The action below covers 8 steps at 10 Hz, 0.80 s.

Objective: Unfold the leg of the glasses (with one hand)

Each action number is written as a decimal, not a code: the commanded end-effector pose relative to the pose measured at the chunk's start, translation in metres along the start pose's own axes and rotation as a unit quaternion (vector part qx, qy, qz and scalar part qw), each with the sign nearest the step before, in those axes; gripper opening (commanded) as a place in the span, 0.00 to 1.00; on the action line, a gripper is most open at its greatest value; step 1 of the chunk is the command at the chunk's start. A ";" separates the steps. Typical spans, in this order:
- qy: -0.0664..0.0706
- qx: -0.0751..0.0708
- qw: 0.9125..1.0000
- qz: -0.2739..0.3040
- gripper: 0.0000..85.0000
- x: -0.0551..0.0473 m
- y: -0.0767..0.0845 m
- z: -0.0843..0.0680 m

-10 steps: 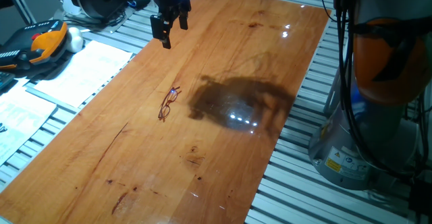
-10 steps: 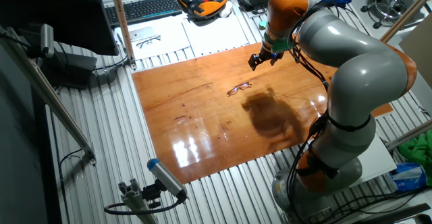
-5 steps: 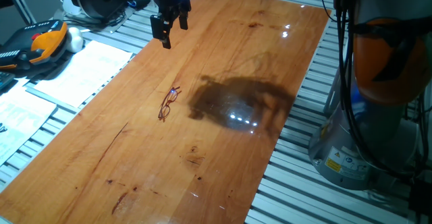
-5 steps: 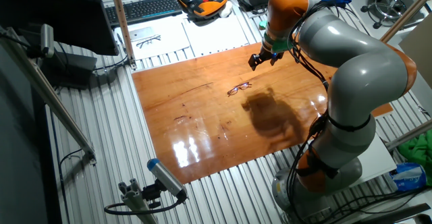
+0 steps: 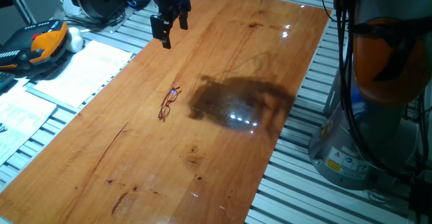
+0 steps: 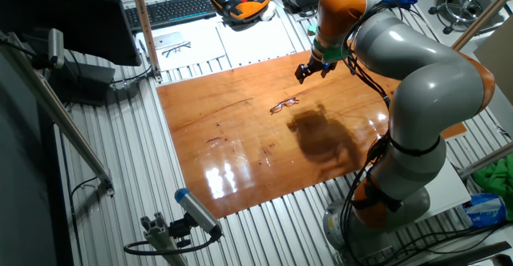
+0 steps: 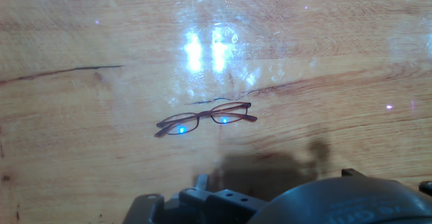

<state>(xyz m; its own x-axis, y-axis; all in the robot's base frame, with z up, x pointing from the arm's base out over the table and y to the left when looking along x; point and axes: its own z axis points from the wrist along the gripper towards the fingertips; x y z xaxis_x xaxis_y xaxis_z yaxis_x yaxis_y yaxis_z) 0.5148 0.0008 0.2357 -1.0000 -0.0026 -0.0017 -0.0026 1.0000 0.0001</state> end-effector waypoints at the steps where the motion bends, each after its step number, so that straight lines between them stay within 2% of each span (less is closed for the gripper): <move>1: -0.034 0.066 0.997 0.003 0.00 0.000 0.000 0.000; 8: -0.030 0.064 0.997 0.005 0.00 -0.001 0.001 -0.001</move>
<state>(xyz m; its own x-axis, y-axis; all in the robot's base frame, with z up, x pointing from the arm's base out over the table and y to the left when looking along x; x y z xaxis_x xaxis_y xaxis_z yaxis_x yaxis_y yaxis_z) 0.5155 0.0015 0.2362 -0.9980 0.0071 -0.0628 0.0150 0.9920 -0.1253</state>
